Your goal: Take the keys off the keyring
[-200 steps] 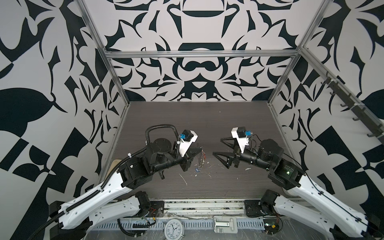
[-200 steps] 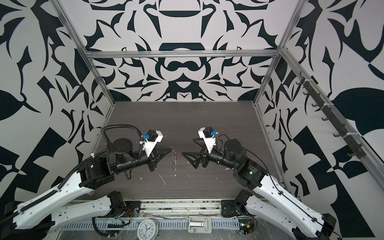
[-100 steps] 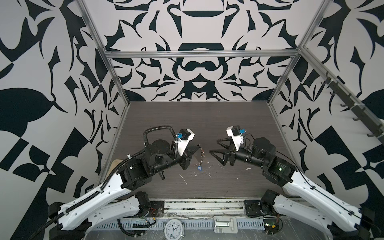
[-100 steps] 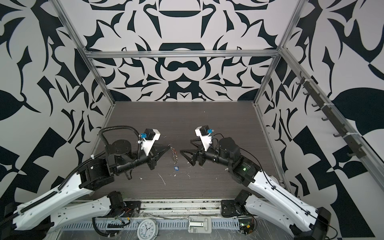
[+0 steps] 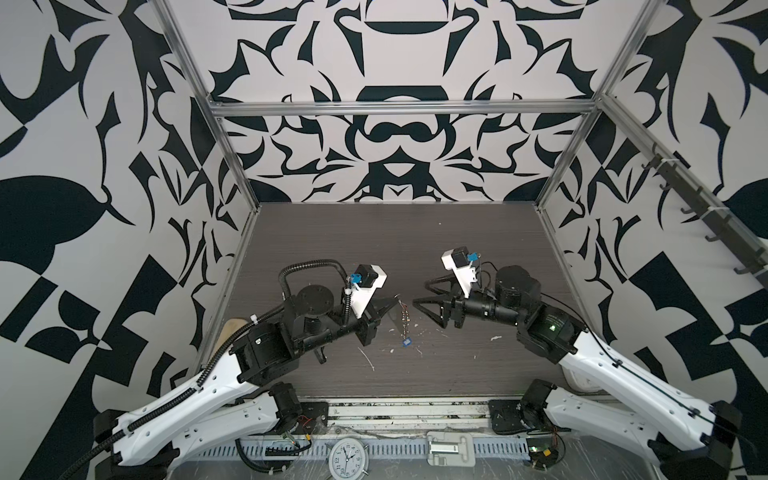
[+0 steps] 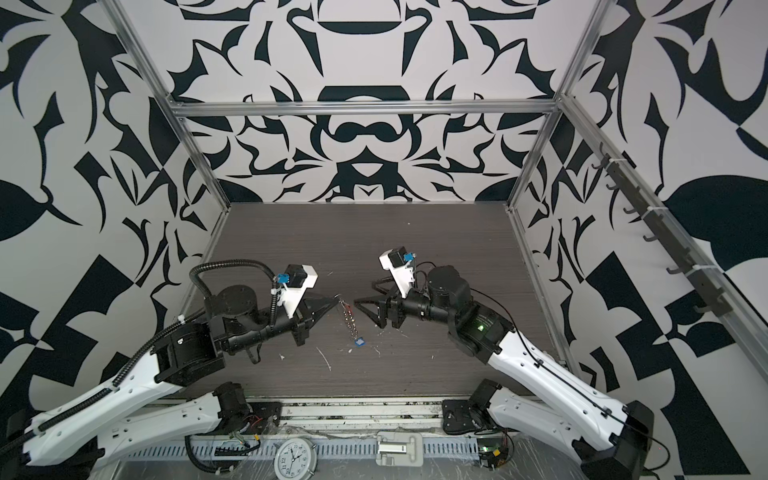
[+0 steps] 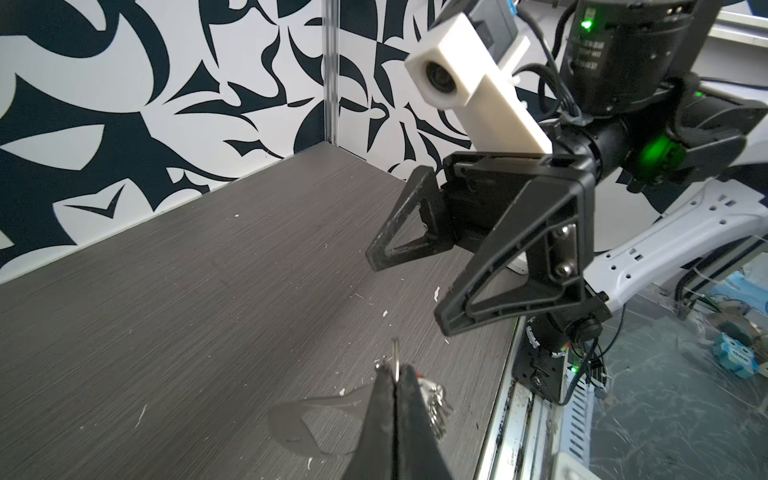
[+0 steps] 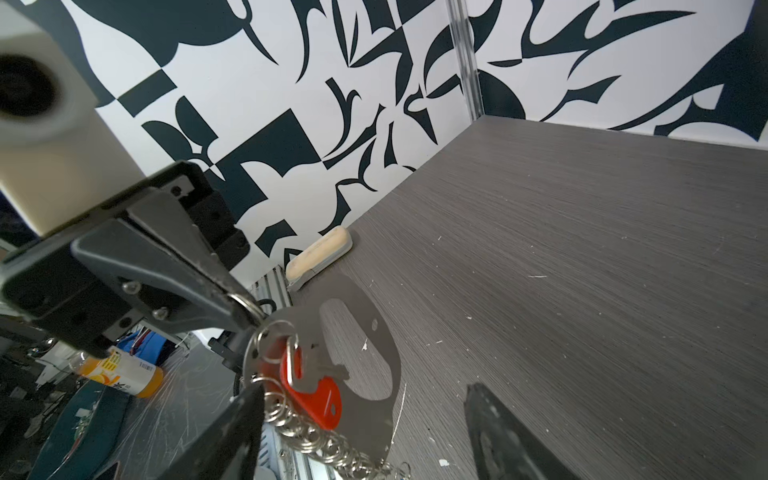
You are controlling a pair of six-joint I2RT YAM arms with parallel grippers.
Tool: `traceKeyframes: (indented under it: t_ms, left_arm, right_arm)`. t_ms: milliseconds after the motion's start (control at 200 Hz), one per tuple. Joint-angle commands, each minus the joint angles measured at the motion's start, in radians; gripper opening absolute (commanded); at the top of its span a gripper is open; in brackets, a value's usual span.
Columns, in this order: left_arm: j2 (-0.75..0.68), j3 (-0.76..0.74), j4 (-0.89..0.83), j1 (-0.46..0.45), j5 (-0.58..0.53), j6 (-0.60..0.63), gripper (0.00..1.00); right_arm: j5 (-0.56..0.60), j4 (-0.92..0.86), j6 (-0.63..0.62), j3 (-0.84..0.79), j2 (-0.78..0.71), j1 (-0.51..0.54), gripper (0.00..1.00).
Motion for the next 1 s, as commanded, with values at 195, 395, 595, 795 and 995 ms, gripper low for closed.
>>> traceKeyframes:
  t_ms: [195, 395, 595, 795, 995]
  left_arm:
    - [-0.029, -0.019, 0.07, -0.001, 0.074, 0.027, 0.0]
    - [-0.036, -0.024, 0.078, -0.002, 0.073, 0.024, 0.0]
    - [-0.036, -0.024, 0.083, -0.003, 0.072, 0.016, 0.0]
    - [-0.028, -0.021, 0.086, -0.002, 0.078, 0.01, 0.0]
    - [-0.028, -0.021, 0.084, -0.002, 0.094, 0.008, 0.0]
  right_arm:
    - [-0.049, -0.048, -0.111, 0.085, 0.044, 0.053, 0.46]
    - [0.012, -0.072, -0.164, 0.089, 0.041, 0.127, 0.52]
    - [0.069, -0.079, -0.177, 0.081, 0.025, 0.169, 0.61]
    - [0.169, -0.076, -0.2, 0.091, 0.031, 0.224, 0.62]
    - [0.213, -0.075, -0.21, 0.103, 0.043, 0.232, 0.57]
